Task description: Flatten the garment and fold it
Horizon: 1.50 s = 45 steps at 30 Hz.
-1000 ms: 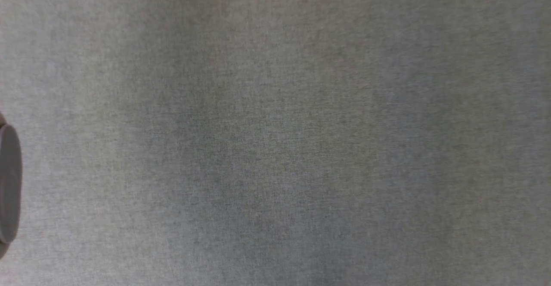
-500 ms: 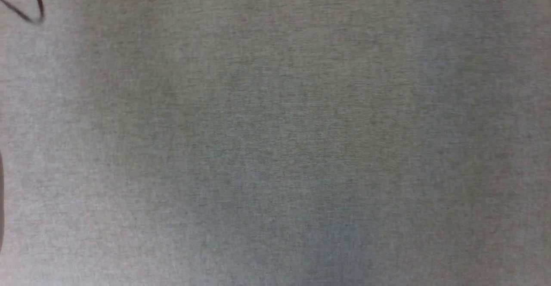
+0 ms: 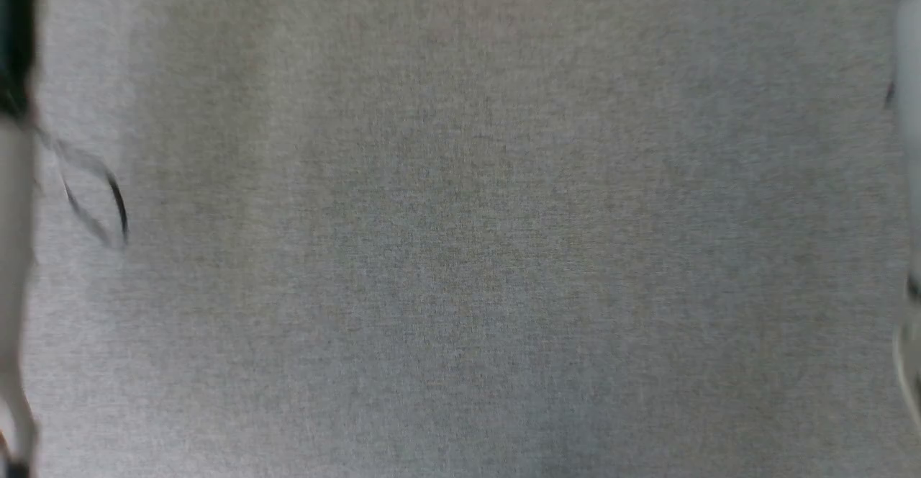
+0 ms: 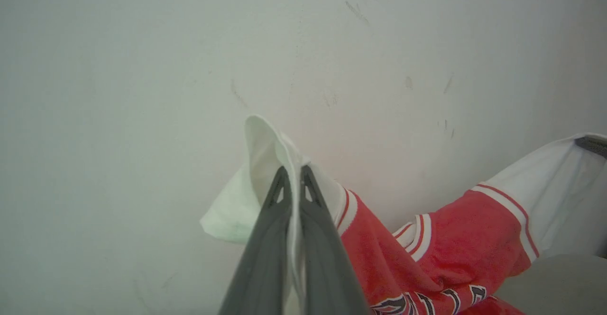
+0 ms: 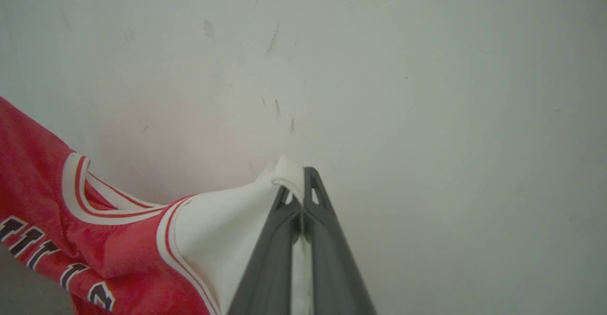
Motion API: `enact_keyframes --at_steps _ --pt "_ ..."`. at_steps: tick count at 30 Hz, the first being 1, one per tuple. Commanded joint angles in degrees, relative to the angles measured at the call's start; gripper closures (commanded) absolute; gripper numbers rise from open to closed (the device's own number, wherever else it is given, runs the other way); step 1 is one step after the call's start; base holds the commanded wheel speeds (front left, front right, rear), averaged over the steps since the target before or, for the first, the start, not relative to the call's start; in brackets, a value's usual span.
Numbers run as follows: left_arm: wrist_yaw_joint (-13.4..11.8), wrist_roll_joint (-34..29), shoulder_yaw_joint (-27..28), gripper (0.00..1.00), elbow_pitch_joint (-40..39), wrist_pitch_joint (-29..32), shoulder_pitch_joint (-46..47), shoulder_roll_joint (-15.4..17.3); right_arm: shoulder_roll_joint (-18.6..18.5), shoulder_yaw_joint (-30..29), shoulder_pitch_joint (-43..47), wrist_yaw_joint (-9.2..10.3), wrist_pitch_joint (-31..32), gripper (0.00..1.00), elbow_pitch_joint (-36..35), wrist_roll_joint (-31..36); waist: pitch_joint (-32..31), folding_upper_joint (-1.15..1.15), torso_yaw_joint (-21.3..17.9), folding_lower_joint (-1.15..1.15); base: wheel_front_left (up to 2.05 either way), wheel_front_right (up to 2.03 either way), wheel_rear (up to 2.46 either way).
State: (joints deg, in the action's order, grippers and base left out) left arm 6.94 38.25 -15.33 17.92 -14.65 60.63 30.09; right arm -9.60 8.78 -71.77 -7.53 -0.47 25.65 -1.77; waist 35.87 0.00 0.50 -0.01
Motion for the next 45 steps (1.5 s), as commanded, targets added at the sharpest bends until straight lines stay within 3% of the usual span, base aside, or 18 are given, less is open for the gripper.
enact_keyframes --at_steps 1,6,11,15,19,32,45 --pt "-0.7 0.2 0.3 1.0 -1.7 -0.2 -3.3 0.2 -1.1 0.1 3.4 0.04 0.8 1.0 -2.2 -1.1 -3.8 0.0 -0.4 0.01 0.0 0.0 0.0" --pt "-3.9 -0.8 -0.3 1.0 -9.8 -0.2 -16.7 1.3 -2.7 -1.8 19.7 0.04 5.3 1.0 -13.9 -5.3 -8.3 0.0 -0.4 0.01 0.0 0.0 0.0" --pt "-7.8 -1.1 -1.0 1.0 -16.5 0.5 -29.7 2.1 -1.0 -4.4 35.9 0.04 9.4 1.0 -24.0 -7.7 -12.6 0.0 -0.7 0.01 0.0 0.0 0.0" --pt "-10.7 0.4 -1.1 1.0 -20.7 1.7 -39.1 2.1 0.1 -4.0 45.8 0.04 11.8 1.0 -29.3 -10.6 -15.4 0.0 -1.0 0.01 0.0 0.0 0.0" --pt "-12.4 1.7 -2.4 1.0 -22.9 4.5 -47.2 2.8 -2.1 -2.4 54.2 0.04 15.3 1.0 -32.5 -15.9 -18.0 0.0 -1.2 0.01 0.0 0.0 0.0" --pt "-12.5 9.2 -5.0 1.0 -25.5 13.9 -65.0 7.0 -11.3 -3.5 74.8 0.04 26.5 1.0 -37.0 -29.4 -24.8 0.0 -1.0 0.01 0.0 0.0 0.0" --pt "-11.9 17.5 -9.2 1.0 -27.6 24.3 -76.5 9.5 -9.4 -9.7 89.6 0.04 39.9 1.0 -38.9 -33.2 -29.1 0.0 0.0 0.01 0.0 0.0 0.0"
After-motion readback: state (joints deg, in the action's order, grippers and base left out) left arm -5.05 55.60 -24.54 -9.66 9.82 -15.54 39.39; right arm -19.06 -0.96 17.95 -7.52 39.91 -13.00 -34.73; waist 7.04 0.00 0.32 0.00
